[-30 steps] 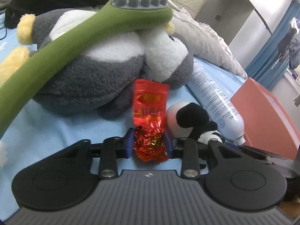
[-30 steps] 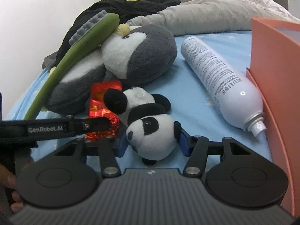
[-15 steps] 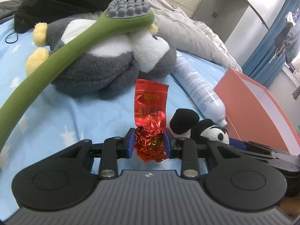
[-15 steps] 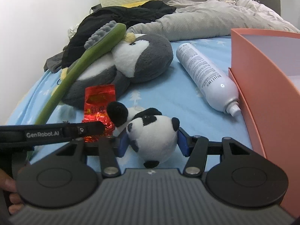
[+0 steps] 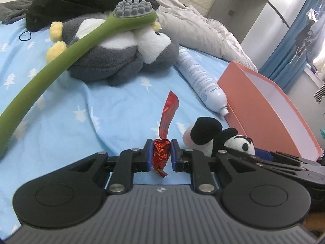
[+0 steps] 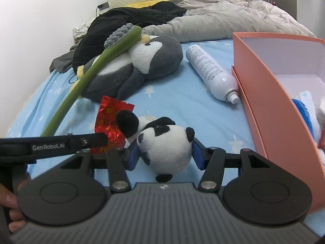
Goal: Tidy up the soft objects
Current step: 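Carry the red wrapper and panda plush with both grippers over the pink box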
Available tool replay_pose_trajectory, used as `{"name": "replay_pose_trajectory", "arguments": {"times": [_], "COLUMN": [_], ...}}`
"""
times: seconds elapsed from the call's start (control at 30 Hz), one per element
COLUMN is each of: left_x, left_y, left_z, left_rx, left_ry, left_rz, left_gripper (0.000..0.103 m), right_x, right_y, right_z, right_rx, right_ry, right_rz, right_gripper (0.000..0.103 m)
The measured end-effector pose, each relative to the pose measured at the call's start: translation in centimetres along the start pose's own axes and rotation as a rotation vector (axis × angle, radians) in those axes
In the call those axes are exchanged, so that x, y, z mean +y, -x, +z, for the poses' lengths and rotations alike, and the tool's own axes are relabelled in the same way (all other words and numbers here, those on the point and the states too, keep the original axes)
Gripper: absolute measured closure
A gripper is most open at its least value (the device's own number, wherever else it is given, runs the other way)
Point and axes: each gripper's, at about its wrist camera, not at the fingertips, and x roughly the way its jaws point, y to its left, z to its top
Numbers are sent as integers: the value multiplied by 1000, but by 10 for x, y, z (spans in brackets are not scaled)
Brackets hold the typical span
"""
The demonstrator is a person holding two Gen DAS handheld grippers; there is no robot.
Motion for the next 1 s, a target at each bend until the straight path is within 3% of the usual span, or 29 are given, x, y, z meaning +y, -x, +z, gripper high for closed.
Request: {"name": "replay_pose_trajectory", "arguments": {"times": [0.6, 0.77, 1.0], "left_x": [-25, -31, -55], "left_y": [72, 84, 98], "left_z": [-25, -19, 9], "left_rx": [-18, 0, -33], "left_ry": [-40, -44, -70], "left_rz": [-10, -22, -66], "left_gripper": [82, 83, 82], "right_x": [23, 23, 17], "right_y": [72, 89, 113], "right_z": [-17, -14, 4], "right_rx": [-13, -32, -93], "right_ry": [-2, -31, -44], "right_rz": [-89, -93, -108], "right_gripper": [47, 47, 47]}}
